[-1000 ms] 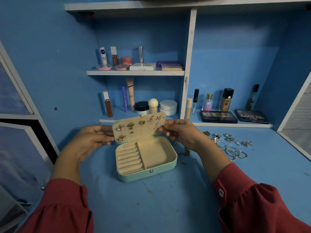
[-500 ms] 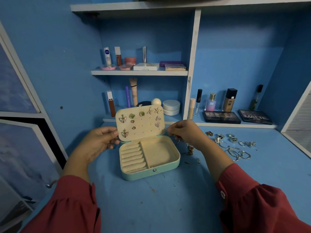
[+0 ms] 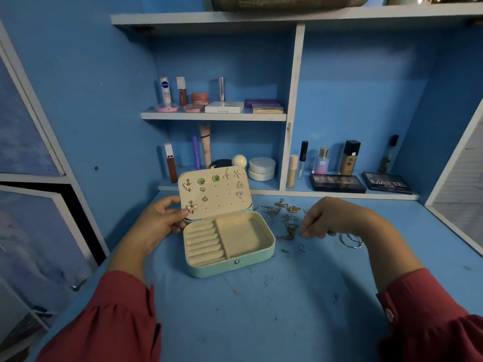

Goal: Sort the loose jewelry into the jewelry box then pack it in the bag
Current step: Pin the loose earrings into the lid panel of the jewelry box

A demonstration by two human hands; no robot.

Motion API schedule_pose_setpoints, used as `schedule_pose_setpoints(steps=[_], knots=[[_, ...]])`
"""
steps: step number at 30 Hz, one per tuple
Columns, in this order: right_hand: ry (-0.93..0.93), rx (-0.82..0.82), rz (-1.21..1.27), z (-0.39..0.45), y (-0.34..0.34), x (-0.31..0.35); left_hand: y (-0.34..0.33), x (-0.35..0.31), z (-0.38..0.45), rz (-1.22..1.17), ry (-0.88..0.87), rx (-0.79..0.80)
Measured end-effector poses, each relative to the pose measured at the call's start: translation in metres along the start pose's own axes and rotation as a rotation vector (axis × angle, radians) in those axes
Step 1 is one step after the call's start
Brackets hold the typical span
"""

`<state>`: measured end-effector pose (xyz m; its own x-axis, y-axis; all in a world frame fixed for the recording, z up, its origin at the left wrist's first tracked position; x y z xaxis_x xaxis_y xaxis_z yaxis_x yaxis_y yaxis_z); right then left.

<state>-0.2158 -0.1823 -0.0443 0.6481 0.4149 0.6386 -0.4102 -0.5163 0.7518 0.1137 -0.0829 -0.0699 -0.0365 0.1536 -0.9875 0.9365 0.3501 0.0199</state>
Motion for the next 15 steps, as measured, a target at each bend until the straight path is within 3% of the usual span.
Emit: schedule_pose_setpoints(steps=[15], knots=[[0.042, -0.039, -0.021, -0.006, -0.014, 0.001, -0.006, 0.005, 0.0, -0.061, -0.056, -0.083]])
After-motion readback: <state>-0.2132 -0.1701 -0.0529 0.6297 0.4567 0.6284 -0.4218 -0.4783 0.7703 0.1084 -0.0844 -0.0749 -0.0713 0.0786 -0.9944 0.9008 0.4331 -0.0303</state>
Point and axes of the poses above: each hand's wrist, its own z-axis towards the middle knuckle, its own y-axis out of the back of the hand, x = y × z, the point moved 7 cm from there along z, towards the middle knuckle, and after that the axes turned 8 degrees about y, right-handed, at the moved point
